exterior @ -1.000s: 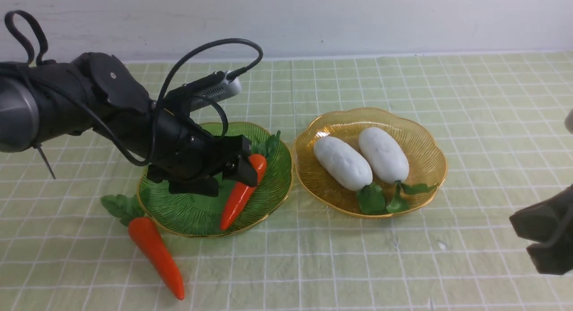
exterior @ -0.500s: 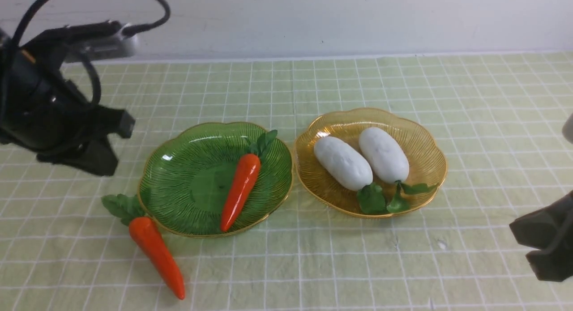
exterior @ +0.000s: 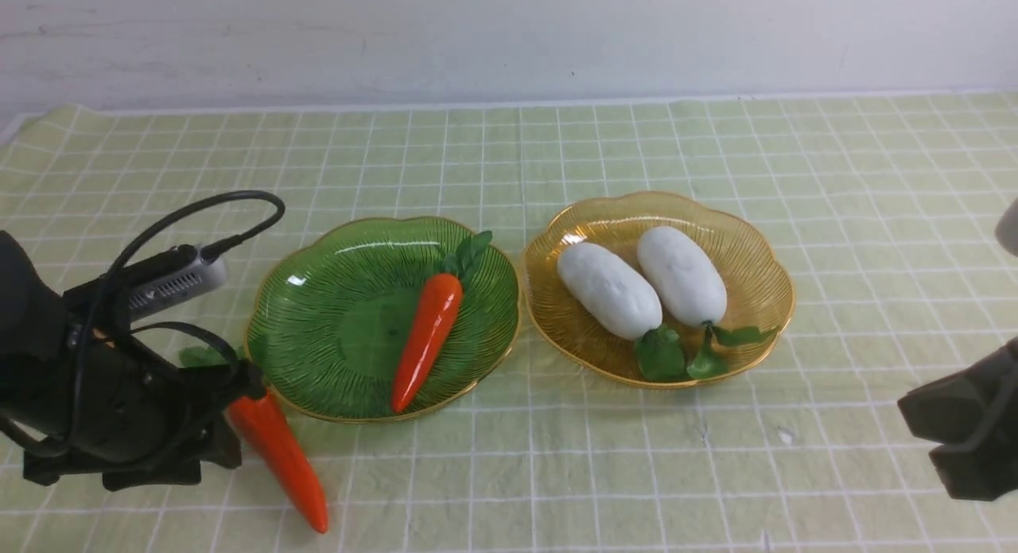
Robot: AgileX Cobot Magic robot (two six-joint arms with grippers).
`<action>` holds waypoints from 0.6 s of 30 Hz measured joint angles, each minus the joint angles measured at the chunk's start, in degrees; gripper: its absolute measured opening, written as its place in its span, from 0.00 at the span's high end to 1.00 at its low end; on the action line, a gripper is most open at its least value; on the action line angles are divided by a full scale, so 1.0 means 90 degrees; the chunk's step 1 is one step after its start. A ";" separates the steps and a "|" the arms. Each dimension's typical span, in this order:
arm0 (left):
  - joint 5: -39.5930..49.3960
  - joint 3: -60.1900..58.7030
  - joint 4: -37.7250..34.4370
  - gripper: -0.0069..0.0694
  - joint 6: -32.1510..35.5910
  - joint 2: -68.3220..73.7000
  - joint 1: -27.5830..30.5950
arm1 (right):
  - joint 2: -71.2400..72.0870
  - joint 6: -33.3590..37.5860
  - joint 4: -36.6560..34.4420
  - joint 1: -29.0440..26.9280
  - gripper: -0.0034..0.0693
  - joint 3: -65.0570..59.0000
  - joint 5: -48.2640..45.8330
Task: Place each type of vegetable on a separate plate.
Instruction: Use the left arm to grab a carrot and put it into the left plate
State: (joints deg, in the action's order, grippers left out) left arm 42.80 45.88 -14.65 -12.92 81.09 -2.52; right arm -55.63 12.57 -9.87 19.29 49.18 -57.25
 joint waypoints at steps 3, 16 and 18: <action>-0.0293 0.0000 -0.0141 0.46 -0.0002 0.0222 0.0000 | 0.0000 0.0000 -0.0015 0.0000 0.97 0.0000 0.0000; -0.1155 0.0000 -0.0887 0.34 -0.0007 0.1318 0.0000 | 0.0000 0.0000 -0.0090 0.0000 0.97 0.0000 0.0000; -0.1213 0.0000 -0.1007 0.34 -0.0014 0.1365 0.0000 | 0.0000 0.0000 -0.0091 0.0000 0.97 0.0000 0.0000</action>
State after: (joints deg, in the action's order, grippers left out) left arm 31.89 45.88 -23.71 -13.04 93.38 -2.52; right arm -55.63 12.57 -10.69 19.29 49.18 -57.25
